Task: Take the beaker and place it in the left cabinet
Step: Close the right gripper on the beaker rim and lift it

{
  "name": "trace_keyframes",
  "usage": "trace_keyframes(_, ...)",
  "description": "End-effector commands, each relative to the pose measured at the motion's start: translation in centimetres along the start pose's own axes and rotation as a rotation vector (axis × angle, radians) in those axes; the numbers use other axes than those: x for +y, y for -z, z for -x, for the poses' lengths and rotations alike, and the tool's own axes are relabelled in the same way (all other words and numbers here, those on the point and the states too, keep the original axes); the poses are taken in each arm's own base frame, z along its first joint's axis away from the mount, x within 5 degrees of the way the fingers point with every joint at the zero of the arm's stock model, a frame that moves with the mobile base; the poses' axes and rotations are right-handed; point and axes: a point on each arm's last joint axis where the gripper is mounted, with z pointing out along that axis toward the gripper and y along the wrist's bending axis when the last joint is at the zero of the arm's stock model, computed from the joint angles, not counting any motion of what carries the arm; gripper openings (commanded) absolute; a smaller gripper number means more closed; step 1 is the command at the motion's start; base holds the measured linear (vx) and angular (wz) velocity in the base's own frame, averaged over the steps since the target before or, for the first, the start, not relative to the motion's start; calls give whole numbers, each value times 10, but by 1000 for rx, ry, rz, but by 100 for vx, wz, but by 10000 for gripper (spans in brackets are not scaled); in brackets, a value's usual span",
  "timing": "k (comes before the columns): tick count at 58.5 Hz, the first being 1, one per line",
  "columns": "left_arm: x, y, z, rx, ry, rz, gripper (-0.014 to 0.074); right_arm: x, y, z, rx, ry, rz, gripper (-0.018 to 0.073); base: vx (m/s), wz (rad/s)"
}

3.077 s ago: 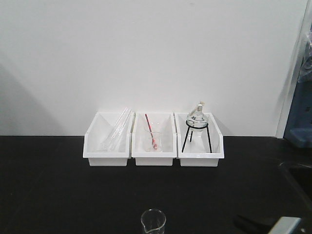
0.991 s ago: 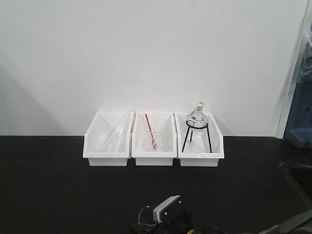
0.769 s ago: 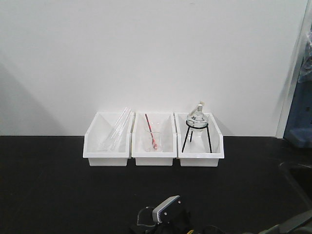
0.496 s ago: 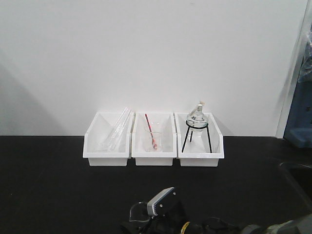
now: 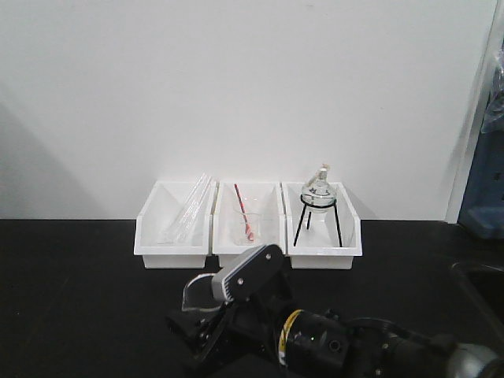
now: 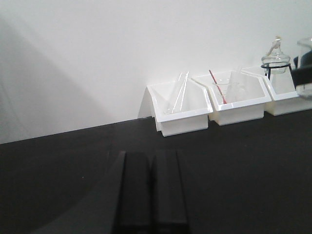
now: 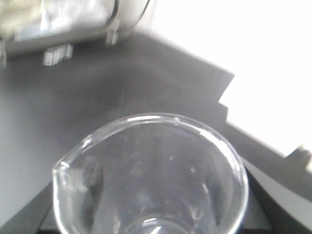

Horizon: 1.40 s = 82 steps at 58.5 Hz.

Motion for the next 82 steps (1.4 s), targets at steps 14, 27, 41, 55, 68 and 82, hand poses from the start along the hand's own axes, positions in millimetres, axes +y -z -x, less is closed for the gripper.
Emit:
trace_keyframes(14, 0, 1, 3, -77, 6, 7, 1, -5, 55, 73, -93, -13, -120, 60, 0, 0)
trace_keyframes(27, 0, 1, 3, -77, 6, 7, 1, -3, 66, 84, -128, -6, -124, 60, 0, 0)
trace_keyframes(41, 0, 1, 3, -77, 6, 7, 1, -3, 66, 84, -138, -5, -118, 61, 0, 0)
trace_keyframes(55, 0, 1, 3, -77, 6, 7, 1, -3, 66, 84, -138, -5, -118, 61, 0, 0)
trace_keyframes(68, 0, 1, 3, -77, 6, 7, 1, -3, 66, 84, -138, -5, -118, 61, 0, 0)
trace_keyframes(82, 0, 1, 3, -77, 6, 7, 1, -3, 66, 84, -138, -5, -118, 61, 0, 0)
